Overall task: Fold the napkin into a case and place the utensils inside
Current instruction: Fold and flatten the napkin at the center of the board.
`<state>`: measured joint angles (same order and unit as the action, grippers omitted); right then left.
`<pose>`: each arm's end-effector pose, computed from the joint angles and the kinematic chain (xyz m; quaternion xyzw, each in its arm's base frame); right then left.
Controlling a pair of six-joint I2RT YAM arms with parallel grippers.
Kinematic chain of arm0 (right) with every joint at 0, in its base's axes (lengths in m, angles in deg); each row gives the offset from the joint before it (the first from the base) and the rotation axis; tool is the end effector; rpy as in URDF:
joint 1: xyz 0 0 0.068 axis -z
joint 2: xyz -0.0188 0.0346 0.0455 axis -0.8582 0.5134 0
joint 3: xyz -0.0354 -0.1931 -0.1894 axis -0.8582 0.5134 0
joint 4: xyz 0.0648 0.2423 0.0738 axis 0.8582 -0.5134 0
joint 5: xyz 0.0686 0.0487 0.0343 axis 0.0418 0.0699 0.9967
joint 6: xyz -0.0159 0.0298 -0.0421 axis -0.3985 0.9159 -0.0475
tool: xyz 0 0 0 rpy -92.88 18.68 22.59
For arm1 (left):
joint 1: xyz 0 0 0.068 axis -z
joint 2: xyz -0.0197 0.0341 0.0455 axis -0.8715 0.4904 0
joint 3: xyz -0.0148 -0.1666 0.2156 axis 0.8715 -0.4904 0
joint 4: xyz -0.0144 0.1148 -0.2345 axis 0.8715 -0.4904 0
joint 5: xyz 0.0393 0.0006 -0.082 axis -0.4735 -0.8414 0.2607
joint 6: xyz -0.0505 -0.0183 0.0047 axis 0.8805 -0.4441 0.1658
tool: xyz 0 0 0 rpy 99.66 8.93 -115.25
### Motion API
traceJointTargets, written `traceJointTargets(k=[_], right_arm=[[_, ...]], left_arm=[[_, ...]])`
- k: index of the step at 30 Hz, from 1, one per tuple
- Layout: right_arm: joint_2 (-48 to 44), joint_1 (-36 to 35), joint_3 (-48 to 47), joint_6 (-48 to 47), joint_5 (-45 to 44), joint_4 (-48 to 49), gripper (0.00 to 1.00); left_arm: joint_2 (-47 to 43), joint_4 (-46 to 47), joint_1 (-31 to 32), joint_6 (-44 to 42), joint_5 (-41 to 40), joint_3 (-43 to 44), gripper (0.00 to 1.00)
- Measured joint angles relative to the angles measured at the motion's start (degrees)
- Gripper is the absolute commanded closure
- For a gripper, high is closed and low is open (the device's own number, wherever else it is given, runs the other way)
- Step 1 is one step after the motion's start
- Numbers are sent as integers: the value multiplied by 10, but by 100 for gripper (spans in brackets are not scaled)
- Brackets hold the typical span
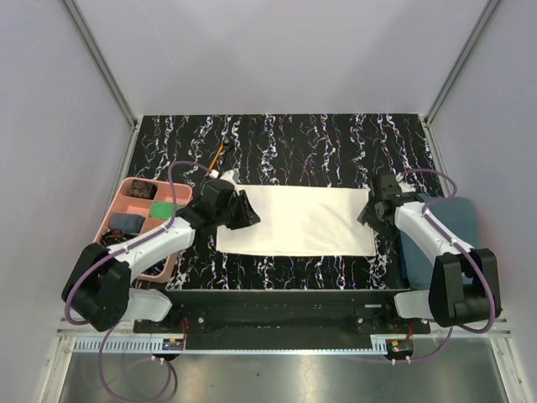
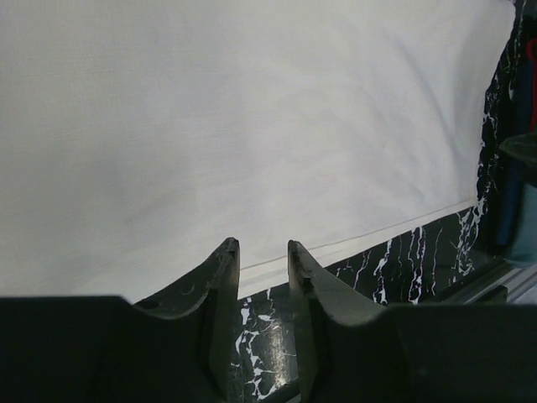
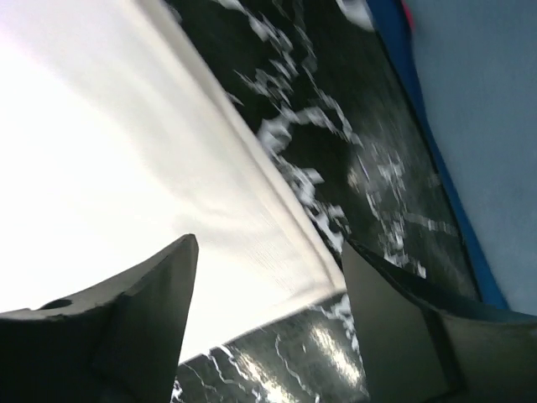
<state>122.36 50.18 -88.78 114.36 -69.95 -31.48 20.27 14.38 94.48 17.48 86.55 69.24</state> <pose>0.2363 0.0275 0.1967 0.2782 0.9350 -0.0510 0.2138 0.2230 -0.1544 0.2119 -0.0408 0.9106 -0.2908 0.2907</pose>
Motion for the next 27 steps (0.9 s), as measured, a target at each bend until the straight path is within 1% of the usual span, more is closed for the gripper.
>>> traceJointTargets(k=[2, 5, 8, 11, 12, 14, 17, 20, 23, 27], right_arm=[[0, 2, -20, -34, 0, 28, 21], [18, 7, -56, -90, 2, 66, 23], [42, 11, -86, -134, 21, 94, 32], [64, 12, -107, -156, 58, 136, 45], [75, 13, -116, -160, 71, 147, 52], [106, 14, -142, -163, 101, 164, 57], [153, 17, -173, -161, 146, 187, 58], [187, 17, -178, -157, 181, 200, 58], [209, 19, -178, -152, 198, 200, 57], [221, 24, -178, -149, 198, 200, 57]], left_arm=[[18, 3, 0, 1, 7, 21, 68], [67, 23, 0, 5, 18, 69, 70], [116, 39, -3, 15, 22, 118, 73], [145, 56, -14, 24, 22, 149, 75], [155, 60, -21, 28, 22, 159, 76], [176, 67, -42, 35, 25, 178, 77], [202, 71, -80, 43, 26, 192, 76], [211, 56, -109, 50, 16, 192, 76], [211, 38, -122, 57, 9, 191, 76], [212, 18, -137, 60, 7, 188, 76]])
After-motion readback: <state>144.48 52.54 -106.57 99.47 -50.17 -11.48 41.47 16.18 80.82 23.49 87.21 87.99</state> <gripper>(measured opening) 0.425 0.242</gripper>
